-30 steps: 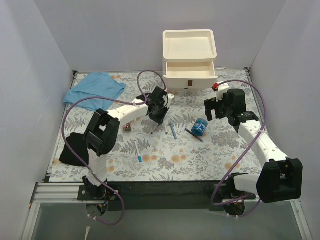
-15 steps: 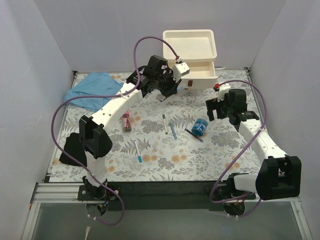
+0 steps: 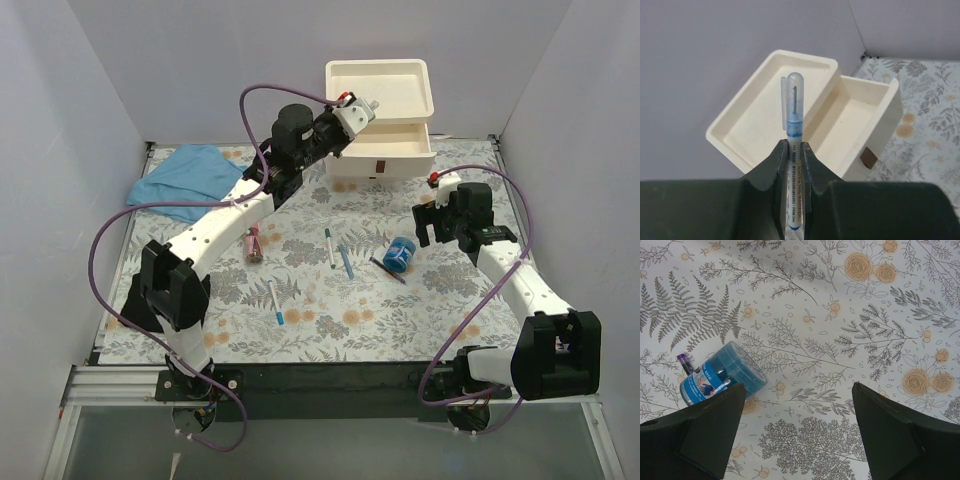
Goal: Sort the stationery into containers
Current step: Place the pen in the drawer.
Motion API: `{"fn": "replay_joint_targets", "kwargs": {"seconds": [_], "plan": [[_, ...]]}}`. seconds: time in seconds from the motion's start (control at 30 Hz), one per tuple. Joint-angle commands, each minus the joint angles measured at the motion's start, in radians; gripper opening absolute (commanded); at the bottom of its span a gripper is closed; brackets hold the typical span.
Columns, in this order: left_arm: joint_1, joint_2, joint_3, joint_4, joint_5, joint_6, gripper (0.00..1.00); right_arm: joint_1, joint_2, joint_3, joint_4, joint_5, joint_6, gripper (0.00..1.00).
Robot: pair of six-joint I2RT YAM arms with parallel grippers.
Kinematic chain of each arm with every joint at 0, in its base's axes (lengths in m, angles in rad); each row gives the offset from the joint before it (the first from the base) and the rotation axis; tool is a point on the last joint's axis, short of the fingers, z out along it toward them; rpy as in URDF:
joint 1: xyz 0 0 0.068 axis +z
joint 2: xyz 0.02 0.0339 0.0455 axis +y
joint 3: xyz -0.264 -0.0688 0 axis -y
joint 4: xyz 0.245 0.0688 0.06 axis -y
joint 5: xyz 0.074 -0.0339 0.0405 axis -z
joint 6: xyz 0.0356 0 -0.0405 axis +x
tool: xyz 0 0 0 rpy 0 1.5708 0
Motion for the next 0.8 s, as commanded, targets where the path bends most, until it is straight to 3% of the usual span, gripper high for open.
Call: {"fn": "replay_joint_targets", "kwargs": {"seconds": [0.0,0.73,0.77], "plan": [[-0.009,-0.002,0.005,0.154,-0.020,0.089,0.00,-0.007,-0.016,-0.002,0.052,-0.007,0.013,0.96],[-0.009,0.204,0.032,0.294,-0.092,0.064,0.00,-0.027,-0.020,-0.039,0.061,-0.013,0.021,0.96],[-0.009,0.211,0.036,0.292,-0.100,0.057,0.08,-0.027,-0.019,-0.039,0.061,-0.013,0.021,0.96]]}}
